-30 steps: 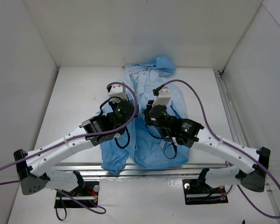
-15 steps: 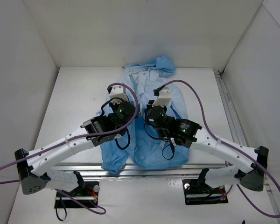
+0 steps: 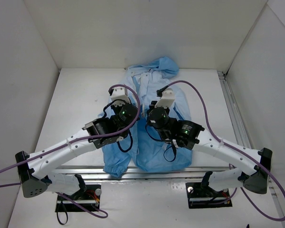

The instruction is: Zip up the jacket

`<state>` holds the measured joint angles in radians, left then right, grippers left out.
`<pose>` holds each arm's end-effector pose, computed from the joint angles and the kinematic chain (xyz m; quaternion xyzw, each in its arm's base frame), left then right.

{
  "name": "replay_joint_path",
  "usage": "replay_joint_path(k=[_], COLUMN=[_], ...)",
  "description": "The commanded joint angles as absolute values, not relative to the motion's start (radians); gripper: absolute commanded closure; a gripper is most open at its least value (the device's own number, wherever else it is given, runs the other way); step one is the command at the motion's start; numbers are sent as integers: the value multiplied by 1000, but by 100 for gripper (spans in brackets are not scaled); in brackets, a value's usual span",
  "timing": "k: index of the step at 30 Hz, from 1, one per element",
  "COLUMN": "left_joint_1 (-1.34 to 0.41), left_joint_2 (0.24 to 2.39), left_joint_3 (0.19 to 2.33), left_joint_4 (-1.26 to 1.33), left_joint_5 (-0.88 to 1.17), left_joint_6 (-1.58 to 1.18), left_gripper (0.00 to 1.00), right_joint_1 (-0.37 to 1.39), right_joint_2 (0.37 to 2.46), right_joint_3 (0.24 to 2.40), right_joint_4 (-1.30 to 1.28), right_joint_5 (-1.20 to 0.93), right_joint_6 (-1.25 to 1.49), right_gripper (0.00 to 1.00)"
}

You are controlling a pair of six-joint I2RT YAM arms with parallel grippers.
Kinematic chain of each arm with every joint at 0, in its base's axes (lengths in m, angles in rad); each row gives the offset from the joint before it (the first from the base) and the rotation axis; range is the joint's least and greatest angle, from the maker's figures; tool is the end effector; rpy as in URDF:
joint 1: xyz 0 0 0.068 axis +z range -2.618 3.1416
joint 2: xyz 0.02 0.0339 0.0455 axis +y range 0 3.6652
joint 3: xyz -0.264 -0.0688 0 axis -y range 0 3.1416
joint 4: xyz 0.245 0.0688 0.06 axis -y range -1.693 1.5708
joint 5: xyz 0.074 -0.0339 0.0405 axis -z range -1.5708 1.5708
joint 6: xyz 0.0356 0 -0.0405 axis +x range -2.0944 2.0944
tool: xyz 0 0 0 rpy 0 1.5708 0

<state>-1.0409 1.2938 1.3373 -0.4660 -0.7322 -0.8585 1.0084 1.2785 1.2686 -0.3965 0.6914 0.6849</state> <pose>0.1629 -0.2310 0.3968 -0.1222 0.7985 -0.2375 0.5396 0.1699 0.2270 0.3838 0.0573 0.8056 0.2000 0.5547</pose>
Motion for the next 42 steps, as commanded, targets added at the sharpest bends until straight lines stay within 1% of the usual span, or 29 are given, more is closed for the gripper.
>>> replay_joint_path(k=[1,42], left_joint_1=[-1049,-1049], left_joint_2=[1285,1292], left_joint_3=[1397,1414], left_joint_4=[-442,-465], left_joint_5=[-770,-793], left_joint_6=[-888,-939], left_gripper=[100,100], right_joint_1=[1019,1035], right_joint_2=[1287,1304], right_joint_3=[1333,1338], right_joint_4=[-334,-336], right_joint_5=[738,729], right_joint_6=[709,715], right_gripper=[100,100])
